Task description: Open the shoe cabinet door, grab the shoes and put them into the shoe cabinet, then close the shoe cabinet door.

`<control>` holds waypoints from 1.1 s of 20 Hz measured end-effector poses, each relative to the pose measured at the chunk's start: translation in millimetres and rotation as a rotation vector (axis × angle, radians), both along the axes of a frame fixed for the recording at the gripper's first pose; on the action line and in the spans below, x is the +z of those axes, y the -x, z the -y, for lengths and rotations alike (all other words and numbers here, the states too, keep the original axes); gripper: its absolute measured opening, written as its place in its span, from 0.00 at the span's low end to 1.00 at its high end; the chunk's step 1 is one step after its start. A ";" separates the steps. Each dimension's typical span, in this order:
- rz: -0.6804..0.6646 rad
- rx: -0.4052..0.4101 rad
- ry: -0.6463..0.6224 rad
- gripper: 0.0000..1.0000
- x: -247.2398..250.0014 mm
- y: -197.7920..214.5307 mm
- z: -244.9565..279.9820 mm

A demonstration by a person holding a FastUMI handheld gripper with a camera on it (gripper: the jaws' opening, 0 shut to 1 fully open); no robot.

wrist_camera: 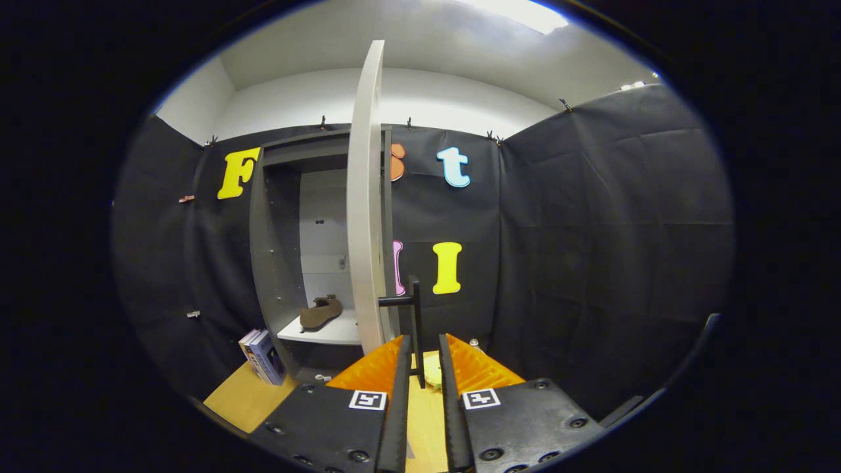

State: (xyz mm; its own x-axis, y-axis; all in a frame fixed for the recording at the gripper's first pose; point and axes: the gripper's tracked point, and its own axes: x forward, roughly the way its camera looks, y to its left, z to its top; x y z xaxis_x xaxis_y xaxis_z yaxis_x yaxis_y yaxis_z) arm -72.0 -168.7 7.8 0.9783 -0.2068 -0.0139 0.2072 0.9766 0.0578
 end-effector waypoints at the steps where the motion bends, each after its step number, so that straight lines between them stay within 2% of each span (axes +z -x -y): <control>1: 0.000 0.016 -0.014 0.29 -1.0 5.2 -8.8; 3: -0.020 0.086 -0.041 0.40 -11.5 7.5 -37.9; 8: -0.185 0.270 -0.042 0.95 -79.8 -6.9 -129.5; 12: -0.367 0.360 -0.121 0.99 -162.2 -24.4 -186.7; 19: -0.677 0.385 -0.197 0.99 -325.9 -39.6 -225.5; 22: -0.746 0.370 -0.191 0.99 -382.4 -55.5 -233.8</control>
